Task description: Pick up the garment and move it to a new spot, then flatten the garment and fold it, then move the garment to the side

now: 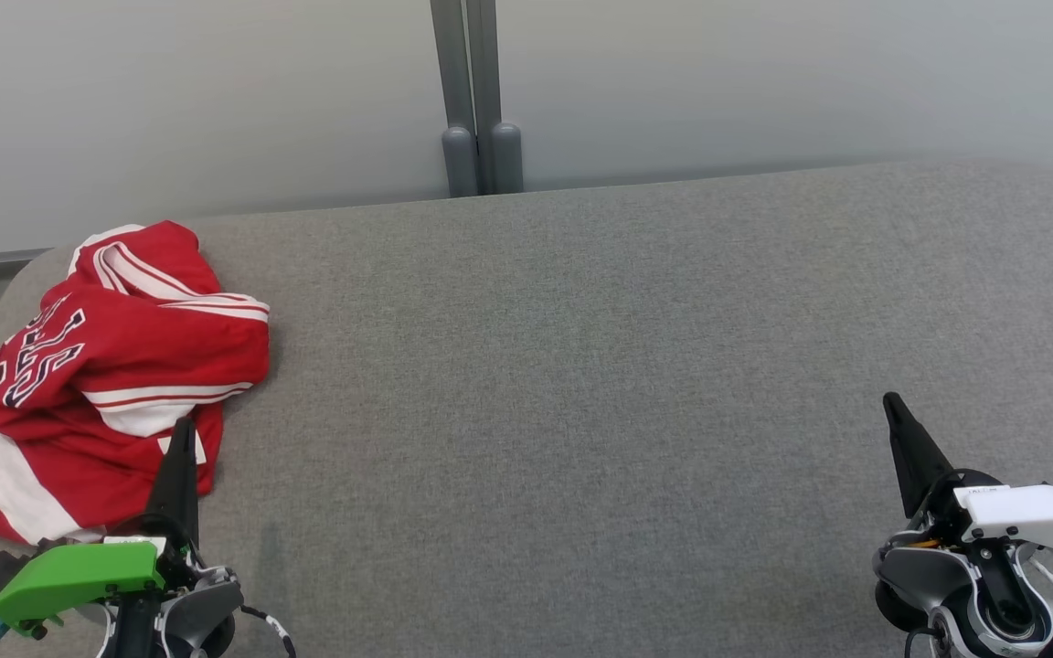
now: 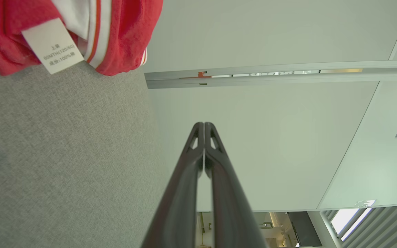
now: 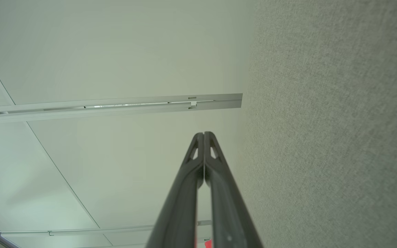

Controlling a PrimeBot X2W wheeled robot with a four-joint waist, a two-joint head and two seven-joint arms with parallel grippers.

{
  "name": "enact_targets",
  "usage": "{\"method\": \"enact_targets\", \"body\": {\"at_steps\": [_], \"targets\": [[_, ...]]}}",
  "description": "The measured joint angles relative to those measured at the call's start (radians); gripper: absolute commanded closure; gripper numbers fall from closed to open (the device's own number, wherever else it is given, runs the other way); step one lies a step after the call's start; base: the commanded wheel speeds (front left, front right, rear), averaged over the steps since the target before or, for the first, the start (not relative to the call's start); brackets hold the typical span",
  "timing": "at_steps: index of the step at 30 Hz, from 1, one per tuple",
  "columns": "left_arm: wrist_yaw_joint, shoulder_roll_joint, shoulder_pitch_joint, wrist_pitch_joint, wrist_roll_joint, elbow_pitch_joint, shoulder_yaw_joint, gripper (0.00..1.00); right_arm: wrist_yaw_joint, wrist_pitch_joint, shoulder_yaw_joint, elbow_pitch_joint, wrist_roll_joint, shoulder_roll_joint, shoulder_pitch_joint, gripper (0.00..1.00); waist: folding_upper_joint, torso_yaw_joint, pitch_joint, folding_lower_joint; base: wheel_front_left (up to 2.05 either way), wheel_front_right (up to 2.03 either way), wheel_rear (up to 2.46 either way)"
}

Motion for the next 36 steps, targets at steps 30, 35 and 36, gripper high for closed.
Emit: {"method": "enact_targets", "body": {"at_steps": [30, 35, 36], "targets": [[0.000, 0.000, 0.000, 0.000, 0.000, 0.000, 0.000, 1.00, 0.000, 0.000, 0.000, 0.000, 0.000, 0.000, 0.000, 1.00, 0.0000, 0.000, 0.000, 0.0000, 0.00, 0.00, 0.00], [0.000, 0.000, 0.000, 0.000, 0.000, 0.000, 0.000, 1.00, 0.000, 0.000, 0.000, 0.000, 0.000, 0.000, 0.000, 1.00, 0.0000, 0.000, 0.000, 0.0000, 0.00, 0.00, 0.00], [0.000, 0.000, 0.000, 0.000, 0.000, 0.000, 0.000, 1.00, 0.000, 0.000, 0.000, 0.000, 0.000, 0.000, 0.000, 1.00, 0.0000, 0.000, 0.000, 0.0000, 0.00, 0.00, 0.00]]}}
